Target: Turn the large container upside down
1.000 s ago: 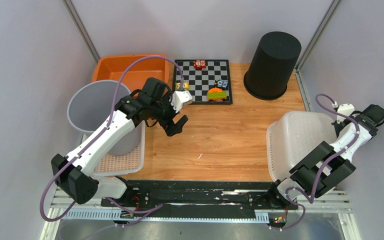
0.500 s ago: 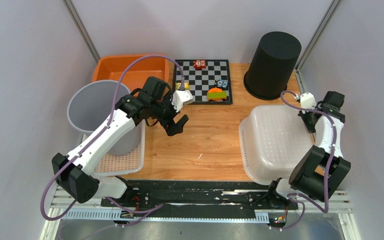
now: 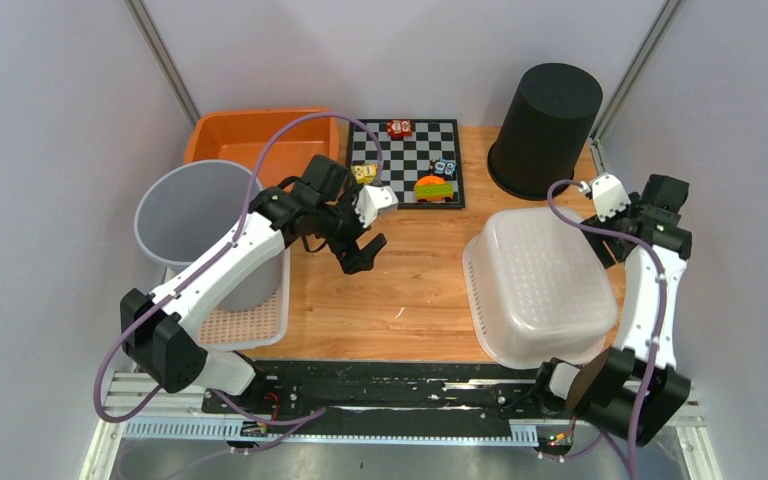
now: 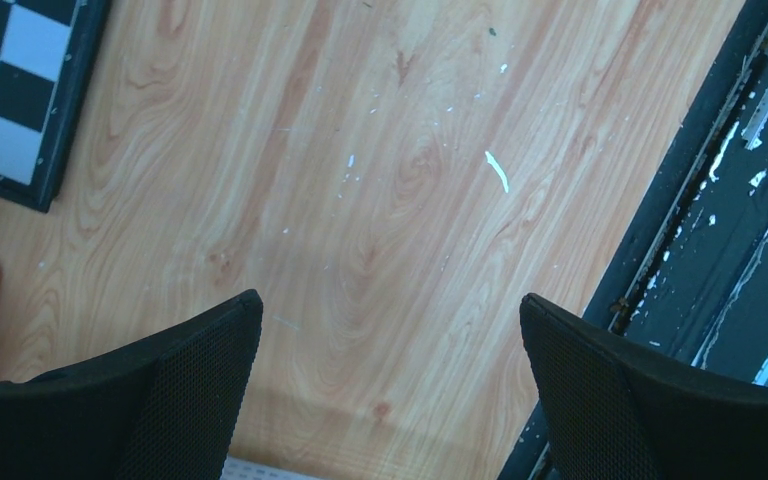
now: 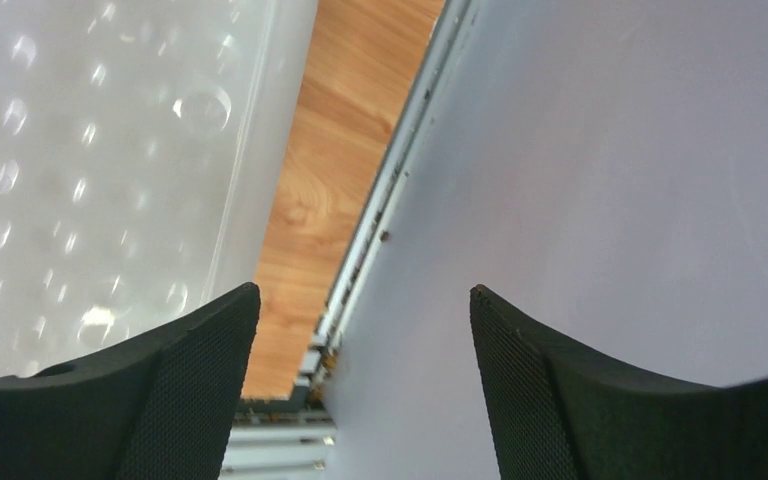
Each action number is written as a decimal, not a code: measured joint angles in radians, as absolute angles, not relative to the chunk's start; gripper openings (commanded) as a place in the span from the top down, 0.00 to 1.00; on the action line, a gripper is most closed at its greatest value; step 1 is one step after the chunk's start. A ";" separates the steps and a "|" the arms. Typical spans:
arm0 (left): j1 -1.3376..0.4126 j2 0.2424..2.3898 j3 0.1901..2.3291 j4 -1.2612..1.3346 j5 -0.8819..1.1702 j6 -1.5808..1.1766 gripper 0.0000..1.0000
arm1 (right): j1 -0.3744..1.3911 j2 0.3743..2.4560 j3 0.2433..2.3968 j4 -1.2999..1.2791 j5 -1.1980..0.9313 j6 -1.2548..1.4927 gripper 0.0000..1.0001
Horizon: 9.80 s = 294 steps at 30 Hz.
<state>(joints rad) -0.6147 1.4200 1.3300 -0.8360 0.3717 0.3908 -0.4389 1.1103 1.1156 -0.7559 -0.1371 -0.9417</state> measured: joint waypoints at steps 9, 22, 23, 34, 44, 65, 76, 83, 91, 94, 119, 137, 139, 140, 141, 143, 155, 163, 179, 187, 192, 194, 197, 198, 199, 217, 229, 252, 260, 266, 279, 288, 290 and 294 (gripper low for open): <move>-0.706 1.549 1.409 -0.802 0.364 0.386 0.00 | -0.439 0.922 1.129 -1.116 -0.123 -1.180 0.17; -0.957 1.756 1.436 -0.595 0.276 0.293 0.00 | -0.439 0.966 1.199 -1.279 -0.380 -1.144 0.21; -0.973 1.769 1.437 -0.574 0.273 0.279 0.00 | -0.439 0.982 1.198 -1.261 -0.395 -1.110 0.21; -1.007 1.921 1.503 -0.397 0.278 0.110 0.00 | -0.527 1.196 1.137 -0.992 -0.447 -0.859 0.32; -1.011 2.125 1.693 -0.355 0.303 -0.022 0.00 | -0.554 1.279 1.148 -0.795 -0.471 -0.762 0.38; -1.011 2.409 2.140 -0.455 0.215 -0.056 0.00 | -0.676 1.331 1.146 -0.594 -0.408 -0.723 0.39; -1.010 2.478 2.250 -0.469 0.145 -0.056 0.00 | -0.690 1.254 1.084 -0.586 -0.389 -0.743 0.39; -1.010 2.492 2.278 -0.482 0.102 -0.051 0.00 | -0.696 1.240 1.084 -0.635 -0.410 -0.766 0.39; -1.010 2.493 2.285 -0.480 0.057 -0.052 0.00 | -0.696 1.174 1.055 -0.751 -0.473 -0.794 0.39; -1.010 2.493 2.287 -0.480 0.038 -0.052 0.00 | -0.696 1.159 1.052 -0.769 -0.473 -0.800 0.40; -1.009 2.493 2.276 -0.466 0.015 -0.052 0.00 | -0.762 1.248 1.119 -0.628 -0.213 -0.793 0.42; -1.007 2.493 2.278 -0.466 0.015 -0.057 0.00 | -0.825 1.262 1.071 -0.575 -0.207 -0.891 0.42; -1.006 2.493 2.278 -0.466 0.015 -0.057 0.00 | -0.826 1.265 1.048 -0.571 -0.210 -0.911 0.42; -1.006 2.493 2.278 -0.466 0.015 -0.056 0.00 | -0.826 1.265 1.036 -0.571 -0.210 -0.923 0.42; -1.005 2.493 2.278 -0.469 0.014 -0.056 0.00 | -0.826 1.265 1.030 -0.568 -0.210 -0.933 0.42; -1.003 2.493 2.278 -0.469 0.014 -0.056 0.00 | -0.828 1.264 1.027 -0.566 -0.212 -0.944 0.42; -1.002 2.493 2.278 -0.469 0.015 -0.058 0.00 | -0.828 1.240 1.024 -0.598 -0.229 -0.974 0.42; -1.002 2.493 2.278 -0.469 0.022 -0.062 0.00 | -0.828 1.172 1.024 -0.647 -0.236 -0.995 0.40; -0.911 2.163 2.132 -0.522 0.011 0.021 0.00 | -0.863 1.177 1.319 -0.758 -0.348 -0.852 0.17; -0.912 1.829 2.056 -0.625 -0.030 0.151 0.00 | -0.651 1.094 1.413 -0.879 -0.440 -0.741 0.14; -0.905 1.653 1.923 -0.746 -0.118 0.250 0.00 | -0.359 1.047 1.413 -0.933 -0.450 -0.664 0.13; -0.877 1.578 1.872 -0.805 -0.138 0.281 0.00 | -0.249 1.044 1.413 -0.947 -0.444 -0.636 0.12; -0.781 1.436 1.807 -0.882 -0.155 0.327 0.00 | -0.083 1.059 1.413 -0.955 -0.434 -0.608 0.12; -0.744 1.388 1.797 -0.901 -0.160 0.342 0.00 | -0.029 1.068 1.413 -0.955 -0.425 -0.600 0.12; -0.712 1.348 1.791 -0.912 -0.163 0.351 0.00 | 0.028 1.079 1.412 -0.954 -0.422 -0.596 0.12; -0.106 1.138 1.671 -1.065 0.002 0.368 0.00 | 0.468 1.127 1.153 -0.768 -0.418 -0.583 0.11; -0.292 1.333 1.904 -1.018 0.020 0.387 0.00 | 0.485 1.147 1.080 -0.654 -0.400 -0.566 0.10; -0.410 2.073 1.989 -0.861 -0.226 0.271 0.00 | 0.423 1.146 1.065 -0.593 -0.233 -0.541 0.08; -0.410 2.073 1.900 -0.794 -0.302 0.266 0.05 | 0.417 1.143 1.055 -0.589 -0.234 -0.540 0.08; -0.410 2.087 1.879 -0.762 -0.347 0.275 0.12 | 0.412 1.141 1.054 -0.590 -0.235 -0.538 0.08; -0.410 2.172 1.879 -0.734 -0.387 0.312 0.44 | 0.403 1.140 1.054 -0.590 -0.239 -0.535 0.08; -0.410 2.202 1.879 -0.723 -0.416 0.341 0.50 | 0.403 1.134 1.052 -0.590 -0.242 -0.534 0.08; -0.410 2.213 1.881 -0.721 -0.420 0.345 0.54 | 0.403 1.132 1.052 -0.589 -0.242 -0.534 0.08; -0.406 2.231 1.890 -0.718 -0.438 0.358 0.68 | 0.403 1.130 1.052 -0.589 -0.243 -0.533 0.08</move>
